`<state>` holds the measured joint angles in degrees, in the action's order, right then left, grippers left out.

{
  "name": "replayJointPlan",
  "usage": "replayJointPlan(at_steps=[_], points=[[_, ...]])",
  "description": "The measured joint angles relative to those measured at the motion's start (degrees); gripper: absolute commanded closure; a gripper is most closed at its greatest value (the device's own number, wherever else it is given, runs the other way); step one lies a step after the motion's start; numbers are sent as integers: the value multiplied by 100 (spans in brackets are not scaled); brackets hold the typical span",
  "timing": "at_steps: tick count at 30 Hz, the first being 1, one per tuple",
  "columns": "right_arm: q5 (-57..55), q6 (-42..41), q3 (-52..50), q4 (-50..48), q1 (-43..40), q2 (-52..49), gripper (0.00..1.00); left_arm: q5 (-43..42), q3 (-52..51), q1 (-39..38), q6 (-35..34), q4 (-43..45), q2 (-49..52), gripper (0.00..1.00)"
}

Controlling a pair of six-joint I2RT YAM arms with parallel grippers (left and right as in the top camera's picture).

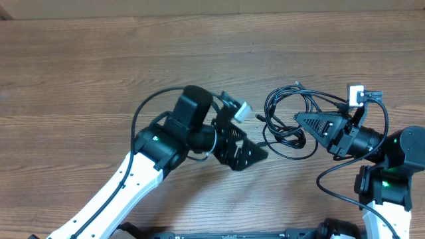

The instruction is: Untangle cables

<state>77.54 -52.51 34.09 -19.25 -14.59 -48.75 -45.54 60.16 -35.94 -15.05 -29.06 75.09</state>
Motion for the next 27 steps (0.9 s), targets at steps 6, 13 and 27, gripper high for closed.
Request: replayJointPlan(at_steps=[6,13,27], points=[[-2,0,0,0,0,0,96,-35,0,-46,509,-79,0,0],[0,-44,0,0,0,0,96,367,0,-46,291,417,0,0],[0,-369,0,-2,0,0,96,1215,0,-96,-361,796,168,0]])
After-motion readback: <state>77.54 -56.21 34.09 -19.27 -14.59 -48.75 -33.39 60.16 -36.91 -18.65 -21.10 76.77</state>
